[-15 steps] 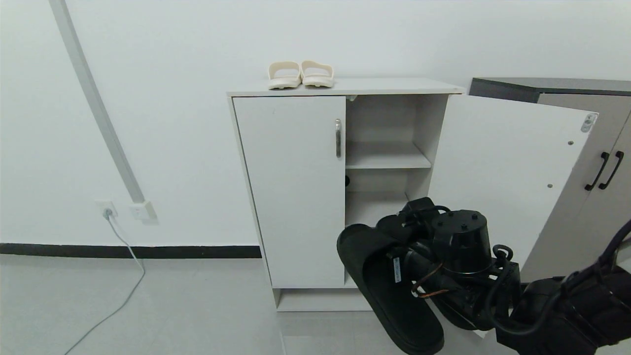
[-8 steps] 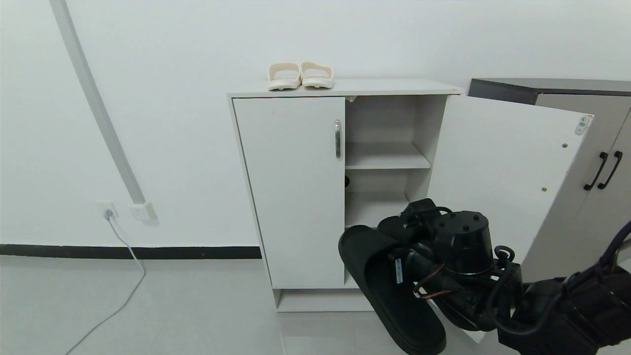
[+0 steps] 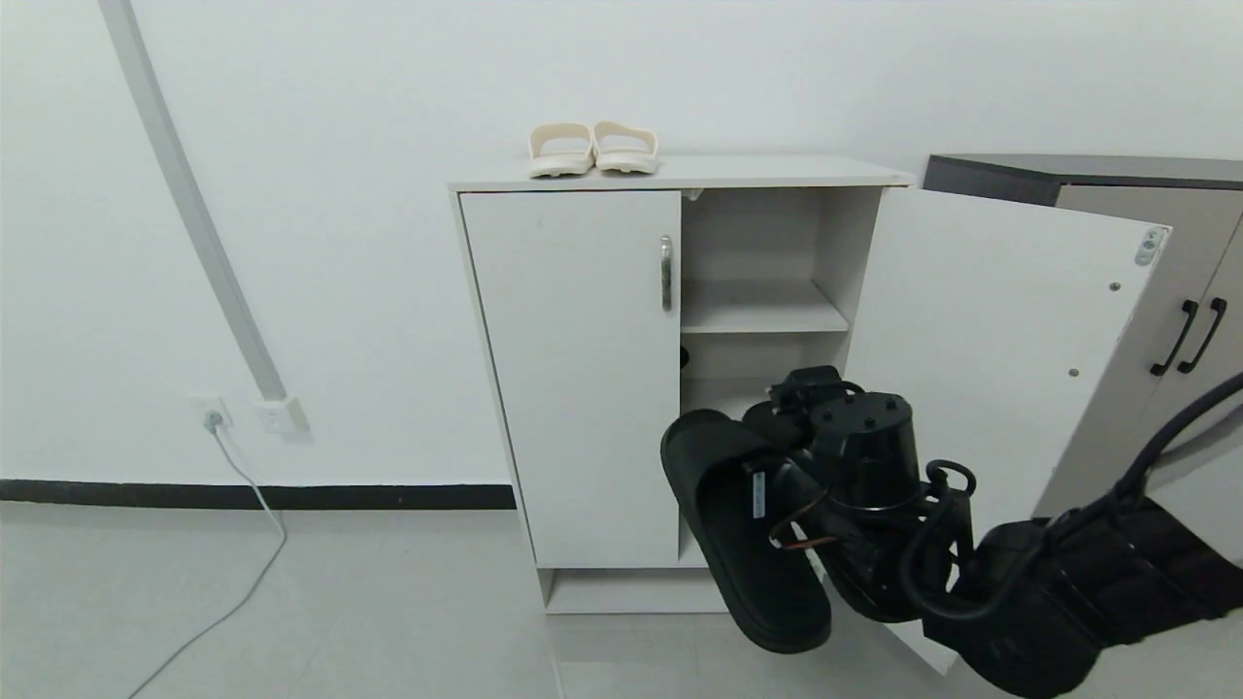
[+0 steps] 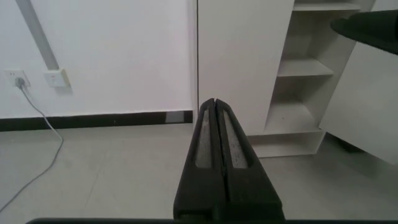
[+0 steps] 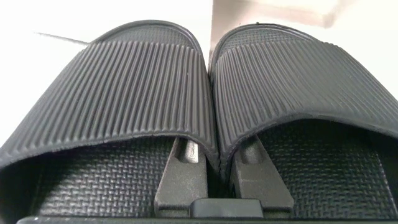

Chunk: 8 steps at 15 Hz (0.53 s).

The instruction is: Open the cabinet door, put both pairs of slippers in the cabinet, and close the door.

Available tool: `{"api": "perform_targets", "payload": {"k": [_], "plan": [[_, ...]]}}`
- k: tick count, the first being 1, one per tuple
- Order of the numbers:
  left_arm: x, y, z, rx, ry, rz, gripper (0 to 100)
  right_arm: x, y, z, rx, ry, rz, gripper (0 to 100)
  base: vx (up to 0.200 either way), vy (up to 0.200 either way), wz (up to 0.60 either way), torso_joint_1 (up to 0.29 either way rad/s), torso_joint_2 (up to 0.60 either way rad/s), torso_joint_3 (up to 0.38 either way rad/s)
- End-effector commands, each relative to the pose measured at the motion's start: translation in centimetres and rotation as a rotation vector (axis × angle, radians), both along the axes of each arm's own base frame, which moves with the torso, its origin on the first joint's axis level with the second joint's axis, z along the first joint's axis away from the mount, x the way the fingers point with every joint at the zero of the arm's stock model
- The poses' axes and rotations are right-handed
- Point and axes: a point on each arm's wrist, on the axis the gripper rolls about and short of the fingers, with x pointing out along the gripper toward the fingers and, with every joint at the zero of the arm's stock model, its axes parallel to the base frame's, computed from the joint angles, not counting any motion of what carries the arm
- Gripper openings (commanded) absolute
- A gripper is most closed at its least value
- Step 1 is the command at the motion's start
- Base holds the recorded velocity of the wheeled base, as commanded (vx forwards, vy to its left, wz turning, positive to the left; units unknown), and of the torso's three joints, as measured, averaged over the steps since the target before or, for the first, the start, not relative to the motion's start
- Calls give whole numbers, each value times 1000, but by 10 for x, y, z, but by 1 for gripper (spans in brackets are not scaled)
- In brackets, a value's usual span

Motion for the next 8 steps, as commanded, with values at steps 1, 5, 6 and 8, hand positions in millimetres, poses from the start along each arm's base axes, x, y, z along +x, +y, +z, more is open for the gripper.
{"api": "perform_targets", "payload": {"k": [1,5,6,8], "plan": [[0,0,0,1,1,0,0,20,21,-9,-9,13,-91,0,0,0,0,0,0,0],[0,0,0,1,1,0,0,31,34,-16,-16,-1,-196,0,0,-150,0,3,2,1],[0,0,0,1,3,0,0,30,36,-20,-23,4,-193,0,0,-200,0,7,7,2],[0,0,0,1,3,0,0,30,37,-24,-30,10,-190,0,0,-200,0,5,7,0]]}}
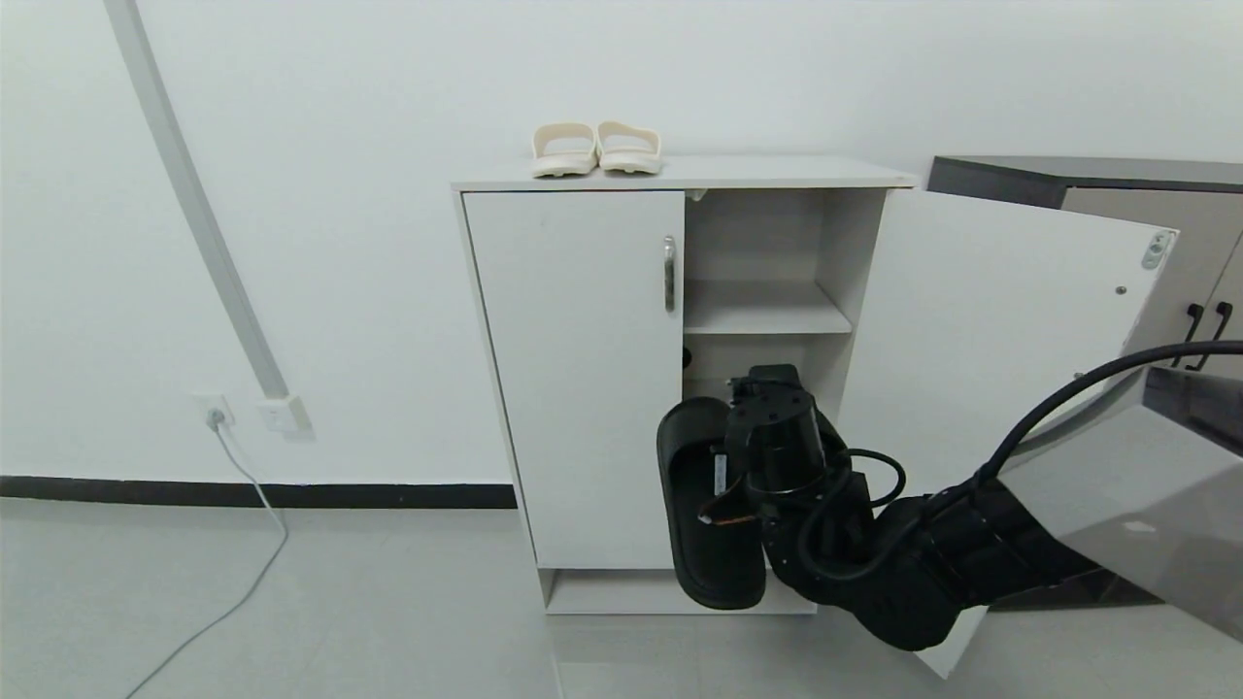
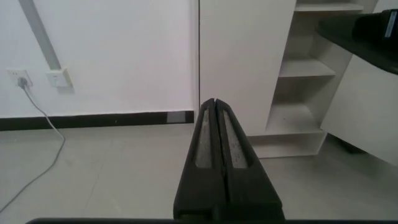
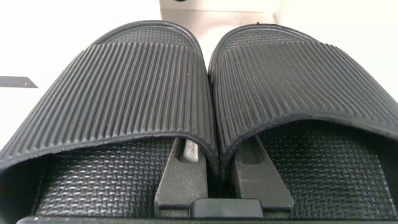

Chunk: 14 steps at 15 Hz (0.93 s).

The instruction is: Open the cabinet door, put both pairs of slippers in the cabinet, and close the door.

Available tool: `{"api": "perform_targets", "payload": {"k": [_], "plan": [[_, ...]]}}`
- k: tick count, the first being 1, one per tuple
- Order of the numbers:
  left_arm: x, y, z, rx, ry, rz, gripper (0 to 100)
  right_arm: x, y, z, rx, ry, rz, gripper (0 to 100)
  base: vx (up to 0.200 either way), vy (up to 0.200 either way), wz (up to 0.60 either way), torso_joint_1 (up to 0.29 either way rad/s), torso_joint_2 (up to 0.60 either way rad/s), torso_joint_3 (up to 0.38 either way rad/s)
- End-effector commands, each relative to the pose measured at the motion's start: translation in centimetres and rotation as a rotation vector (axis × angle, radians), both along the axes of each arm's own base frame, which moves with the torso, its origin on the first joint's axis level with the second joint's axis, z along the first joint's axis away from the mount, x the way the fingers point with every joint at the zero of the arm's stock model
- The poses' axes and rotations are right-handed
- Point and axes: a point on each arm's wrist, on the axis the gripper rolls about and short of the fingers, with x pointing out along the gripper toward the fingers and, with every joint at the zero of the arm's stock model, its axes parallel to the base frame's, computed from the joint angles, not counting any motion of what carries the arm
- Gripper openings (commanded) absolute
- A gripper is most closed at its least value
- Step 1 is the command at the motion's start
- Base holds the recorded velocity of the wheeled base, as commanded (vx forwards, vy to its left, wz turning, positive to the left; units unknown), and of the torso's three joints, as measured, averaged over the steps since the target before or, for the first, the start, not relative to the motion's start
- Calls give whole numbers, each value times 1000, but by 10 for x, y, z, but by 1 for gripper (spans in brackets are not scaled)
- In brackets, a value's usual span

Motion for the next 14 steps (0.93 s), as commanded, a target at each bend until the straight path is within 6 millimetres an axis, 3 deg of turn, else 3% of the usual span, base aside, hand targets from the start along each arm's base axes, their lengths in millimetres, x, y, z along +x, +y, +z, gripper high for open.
{"api": "perform_targets", "payload": {"k": [1,2,14], "plan": [[0,0,0,0,3,-1,0,2,2,-8,-12,13,0,0,0,-200,0,7,2,2],[0,0,0,0,5,-1,0,2,2,-9,-14,14,-1,0,0,-200,0,2,2,2],[0,0,0,-7,3,19,0,-2,6,-29,-23,40,48,0,0,0,0,0,0,0]]}}
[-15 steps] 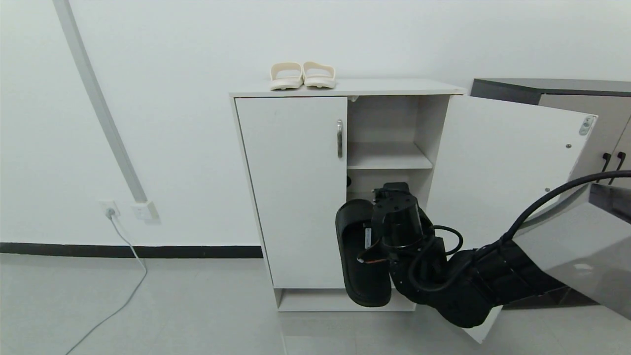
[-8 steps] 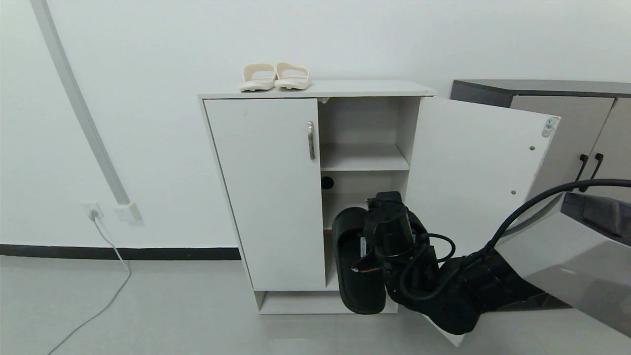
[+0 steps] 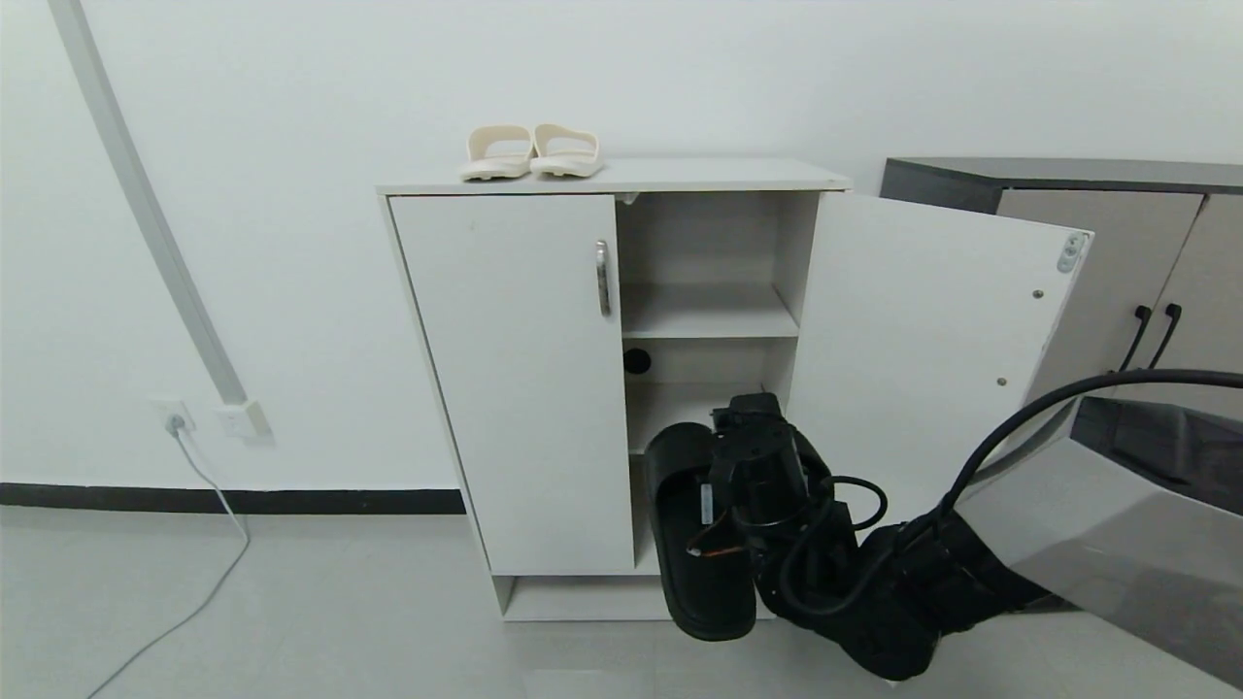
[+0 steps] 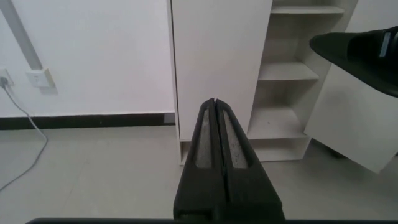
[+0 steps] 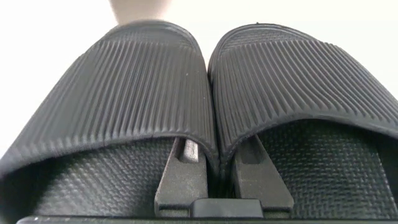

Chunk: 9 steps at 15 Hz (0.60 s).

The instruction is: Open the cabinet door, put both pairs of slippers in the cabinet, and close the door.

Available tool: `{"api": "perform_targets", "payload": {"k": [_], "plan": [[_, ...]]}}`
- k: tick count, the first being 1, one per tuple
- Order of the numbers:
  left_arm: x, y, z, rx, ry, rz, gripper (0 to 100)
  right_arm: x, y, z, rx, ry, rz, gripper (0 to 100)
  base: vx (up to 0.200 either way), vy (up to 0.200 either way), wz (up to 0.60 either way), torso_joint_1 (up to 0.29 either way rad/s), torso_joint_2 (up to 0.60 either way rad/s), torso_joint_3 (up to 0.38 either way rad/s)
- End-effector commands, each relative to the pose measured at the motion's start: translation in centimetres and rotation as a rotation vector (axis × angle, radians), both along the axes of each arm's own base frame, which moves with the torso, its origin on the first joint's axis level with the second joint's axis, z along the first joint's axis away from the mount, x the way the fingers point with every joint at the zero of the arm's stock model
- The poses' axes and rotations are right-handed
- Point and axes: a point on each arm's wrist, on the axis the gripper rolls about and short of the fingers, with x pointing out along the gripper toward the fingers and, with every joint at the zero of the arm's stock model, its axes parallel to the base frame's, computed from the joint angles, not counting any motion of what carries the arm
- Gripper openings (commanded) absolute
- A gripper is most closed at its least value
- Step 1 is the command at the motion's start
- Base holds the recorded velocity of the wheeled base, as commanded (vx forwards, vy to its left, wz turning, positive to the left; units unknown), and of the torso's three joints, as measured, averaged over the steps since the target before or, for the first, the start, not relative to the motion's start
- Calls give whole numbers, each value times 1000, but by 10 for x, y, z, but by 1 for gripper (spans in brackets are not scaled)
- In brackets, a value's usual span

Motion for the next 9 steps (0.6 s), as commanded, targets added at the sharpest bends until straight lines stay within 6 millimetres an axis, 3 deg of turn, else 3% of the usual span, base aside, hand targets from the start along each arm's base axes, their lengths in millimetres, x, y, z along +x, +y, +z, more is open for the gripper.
{"api": "perform_targets", "payload": {"k": [1,9], "plan": [[0,0,0,0,3,1,0,0,1,-6,-7,15,13,0,0,0,0,0,0,0],[0,0,0,0,3,-2,0,2,5,-17,-5,13,19,0,0,0,0,0,0,0]]}}
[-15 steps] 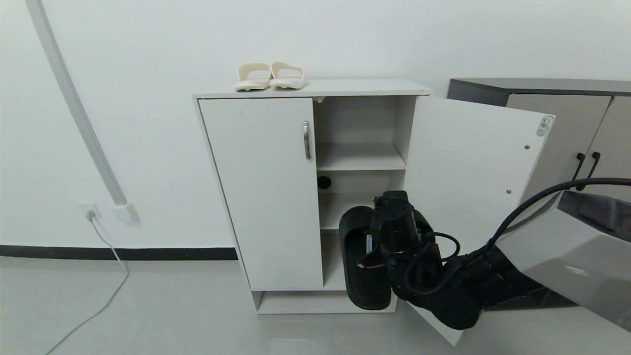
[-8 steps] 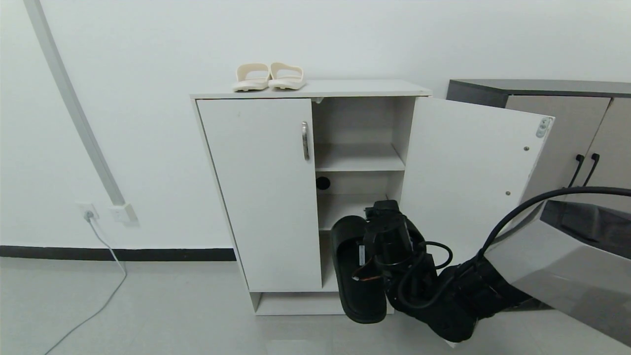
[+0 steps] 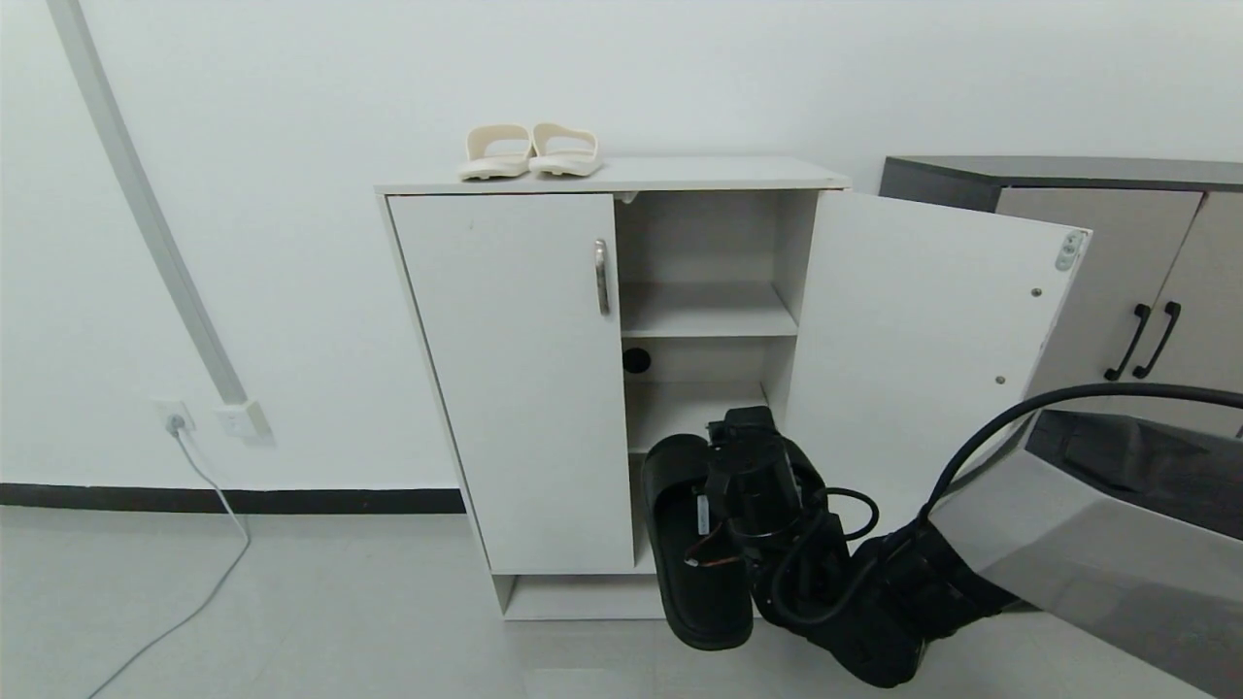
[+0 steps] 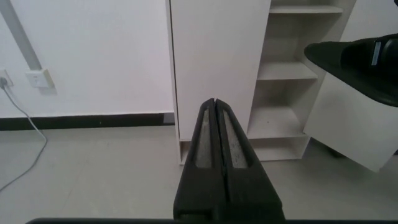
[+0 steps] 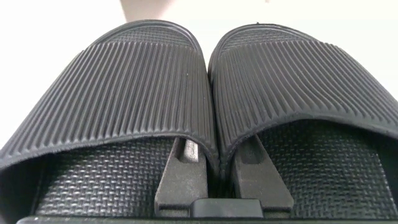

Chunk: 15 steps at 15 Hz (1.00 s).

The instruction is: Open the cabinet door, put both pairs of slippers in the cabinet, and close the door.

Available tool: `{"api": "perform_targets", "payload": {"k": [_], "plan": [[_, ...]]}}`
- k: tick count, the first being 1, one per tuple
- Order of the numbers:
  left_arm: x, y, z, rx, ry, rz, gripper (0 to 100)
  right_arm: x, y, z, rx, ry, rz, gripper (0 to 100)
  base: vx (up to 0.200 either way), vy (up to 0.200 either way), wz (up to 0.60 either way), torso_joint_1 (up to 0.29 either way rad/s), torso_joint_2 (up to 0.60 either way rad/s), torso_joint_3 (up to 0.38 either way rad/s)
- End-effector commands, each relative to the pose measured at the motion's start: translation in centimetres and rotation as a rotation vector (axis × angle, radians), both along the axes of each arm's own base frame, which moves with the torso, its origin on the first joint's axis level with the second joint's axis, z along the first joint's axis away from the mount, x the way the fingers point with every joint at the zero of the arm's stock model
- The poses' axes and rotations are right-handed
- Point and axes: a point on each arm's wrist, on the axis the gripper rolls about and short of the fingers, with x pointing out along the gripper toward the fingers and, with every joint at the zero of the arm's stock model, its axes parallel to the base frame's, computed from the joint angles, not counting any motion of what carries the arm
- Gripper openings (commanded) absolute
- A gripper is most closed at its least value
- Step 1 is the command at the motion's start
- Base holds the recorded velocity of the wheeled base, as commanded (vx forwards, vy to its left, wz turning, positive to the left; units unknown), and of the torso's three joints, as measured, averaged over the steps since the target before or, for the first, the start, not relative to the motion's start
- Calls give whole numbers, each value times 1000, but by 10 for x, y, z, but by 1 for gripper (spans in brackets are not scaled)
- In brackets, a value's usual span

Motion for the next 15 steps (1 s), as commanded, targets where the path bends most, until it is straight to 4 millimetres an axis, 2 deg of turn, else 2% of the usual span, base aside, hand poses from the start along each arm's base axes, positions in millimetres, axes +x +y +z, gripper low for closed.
{"api": "perform_targets", "payload": {"k": [1,15], "plan": [[0,0,0,0,2,1,0,-1,2,-5,-7,7,5,0,0,0,0,0,0,0],[0,0,0,0,2,0,0,-2,3,-19,-16,24,26,0,0,0,0,2,2,-183]]}}
